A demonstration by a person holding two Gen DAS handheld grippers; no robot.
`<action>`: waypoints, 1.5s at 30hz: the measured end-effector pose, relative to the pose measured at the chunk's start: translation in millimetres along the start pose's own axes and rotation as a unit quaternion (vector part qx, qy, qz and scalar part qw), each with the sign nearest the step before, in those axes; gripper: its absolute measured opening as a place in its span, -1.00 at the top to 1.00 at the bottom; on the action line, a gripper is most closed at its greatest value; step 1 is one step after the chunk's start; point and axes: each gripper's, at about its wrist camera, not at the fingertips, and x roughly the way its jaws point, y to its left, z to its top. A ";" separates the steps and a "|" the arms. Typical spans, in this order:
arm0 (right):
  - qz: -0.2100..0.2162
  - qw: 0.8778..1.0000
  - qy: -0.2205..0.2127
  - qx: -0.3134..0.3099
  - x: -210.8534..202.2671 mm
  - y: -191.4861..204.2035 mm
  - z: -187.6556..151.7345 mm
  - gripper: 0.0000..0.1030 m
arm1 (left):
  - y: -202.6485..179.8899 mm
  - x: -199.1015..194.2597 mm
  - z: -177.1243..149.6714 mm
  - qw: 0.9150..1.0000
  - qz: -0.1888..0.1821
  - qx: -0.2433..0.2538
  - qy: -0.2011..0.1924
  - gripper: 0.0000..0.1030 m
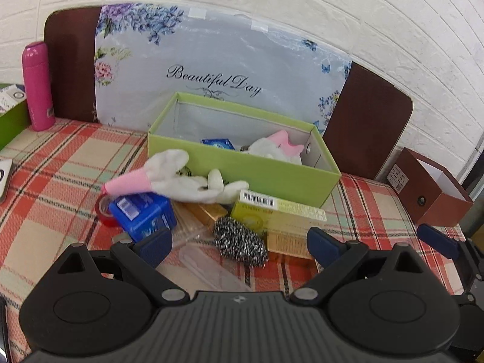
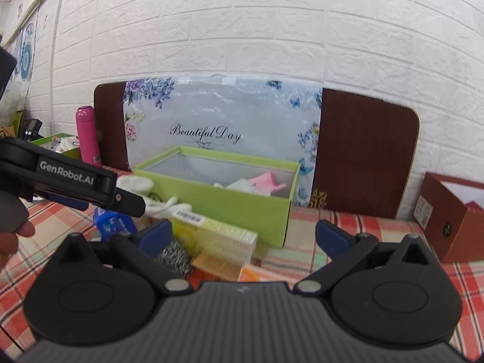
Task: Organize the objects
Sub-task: 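Withdraw both grippers and move toward the clear case and orange-white box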
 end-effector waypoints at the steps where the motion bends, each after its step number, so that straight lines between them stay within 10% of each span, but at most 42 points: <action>1: 0.001 1.000 0.004 0.004 -2.4 0.3 -4.9 -1.00 | 0.6 0.5 -4.1 1.000 0.001 -0.002 0.006 -0.92; 25: 0.023 0.995 0.077 0.058 -16.9 7.2 -67.6 -1.00 | 25.3 9.0 -61.6 0.998 0.039 0.001 0.048 -0.92; 35: 0.007 0.995 0.084 0.058 -18.2 -4.1 -73.5 -1.00 | 1.4 72.8 -50.0 0.996 0.057 -0.041 0.057 -0.92; 38: -0.002 0.996 0.082 0.047 -16.6 -12.2 -73.7 -1.00 | -6.5 85.0 -53.1 0.995 0.079 0.018 0.055 -0.67; 40: -0.004 0.996 0.084 0.036 -8.7 -19.6 -72.5 -1.00 | -9.8 80.0 -58.2 0.993 0.076 0.080 0.048 -0.16; 45: -0.025 0.993 0.106 0.042 29.6 -35.3 -61.8 -1.00 | 22.0 57.7 -62.8 0.996 0.028 0.066 0.060 0.16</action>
